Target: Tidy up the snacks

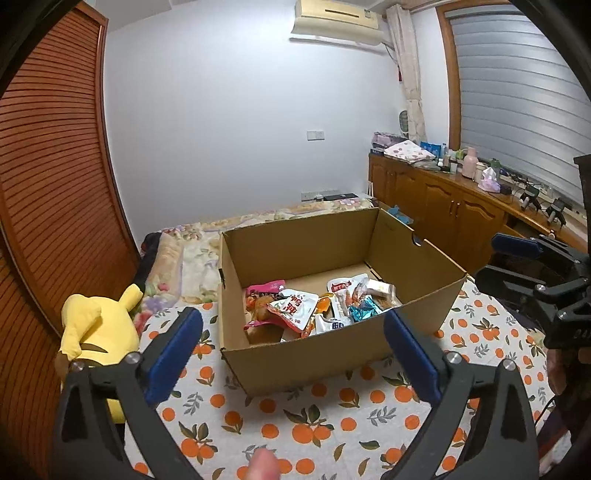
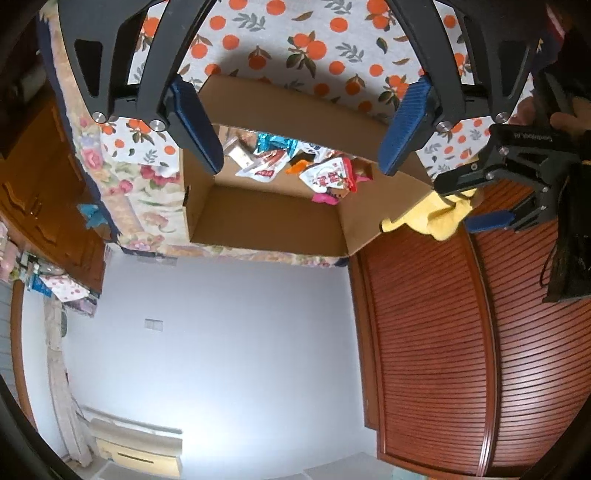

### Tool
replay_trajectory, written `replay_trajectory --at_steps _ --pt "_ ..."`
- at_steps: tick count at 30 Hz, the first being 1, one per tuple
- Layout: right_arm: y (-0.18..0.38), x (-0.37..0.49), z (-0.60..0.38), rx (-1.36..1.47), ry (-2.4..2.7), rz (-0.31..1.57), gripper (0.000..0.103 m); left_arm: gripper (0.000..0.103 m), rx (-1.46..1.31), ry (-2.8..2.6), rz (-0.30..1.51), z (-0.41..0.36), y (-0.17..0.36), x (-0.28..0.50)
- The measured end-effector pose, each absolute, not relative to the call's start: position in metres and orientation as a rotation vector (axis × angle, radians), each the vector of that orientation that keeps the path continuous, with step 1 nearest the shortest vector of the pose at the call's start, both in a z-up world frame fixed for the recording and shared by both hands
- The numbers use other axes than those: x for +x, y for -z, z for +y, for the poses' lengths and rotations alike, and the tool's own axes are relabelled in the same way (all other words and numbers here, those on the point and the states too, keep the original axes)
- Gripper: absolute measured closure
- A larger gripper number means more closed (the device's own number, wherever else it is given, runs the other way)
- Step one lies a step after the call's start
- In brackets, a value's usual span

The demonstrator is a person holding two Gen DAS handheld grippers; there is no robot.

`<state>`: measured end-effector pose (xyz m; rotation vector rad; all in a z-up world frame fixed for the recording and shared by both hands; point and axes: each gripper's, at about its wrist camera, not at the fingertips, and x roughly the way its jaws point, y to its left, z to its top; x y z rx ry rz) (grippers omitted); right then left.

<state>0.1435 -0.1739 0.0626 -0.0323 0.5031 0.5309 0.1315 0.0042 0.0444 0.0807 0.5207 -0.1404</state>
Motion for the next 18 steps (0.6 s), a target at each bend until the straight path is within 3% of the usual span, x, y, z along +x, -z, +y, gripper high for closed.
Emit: replay_trajectory --at_steps 18 --pt "-0.074 0.102 -0.182 -0.016 -0.386 0.444 0.010 0.003 0.058 0.104 0.445 -0.009 -0.054 0.083"
